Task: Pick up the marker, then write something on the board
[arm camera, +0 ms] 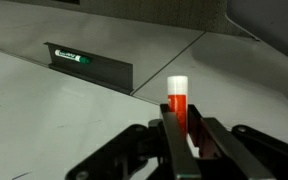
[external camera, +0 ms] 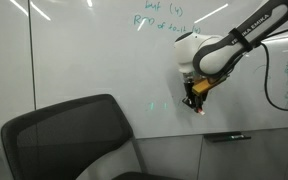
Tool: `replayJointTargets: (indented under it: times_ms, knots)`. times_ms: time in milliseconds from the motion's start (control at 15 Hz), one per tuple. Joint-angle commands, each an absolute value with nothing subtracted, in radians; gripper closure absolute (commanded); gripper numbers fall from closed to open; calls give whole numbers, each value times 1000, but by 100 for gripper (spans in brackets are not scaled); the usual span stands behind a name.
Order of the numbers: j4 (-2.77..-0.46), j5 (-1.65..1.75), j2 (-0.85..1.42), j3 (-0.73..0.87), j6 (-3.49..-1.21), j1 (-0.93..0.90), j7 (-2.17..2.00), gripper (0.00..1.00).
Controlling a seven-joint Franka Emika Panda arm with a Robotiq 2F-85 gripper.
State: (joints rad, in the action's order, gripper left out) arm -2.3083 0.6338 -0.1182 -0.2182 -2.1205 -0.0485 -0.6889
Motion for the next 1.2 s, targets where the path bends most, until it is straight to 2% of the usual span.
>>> replayJointTargets:
  times_ms: [0,1133]
  knots:
    - [-2201,666,-57,-191,-2061,-58,-690,95]
    - [-2060,727,2,-138,-2029,-87,-694,95]
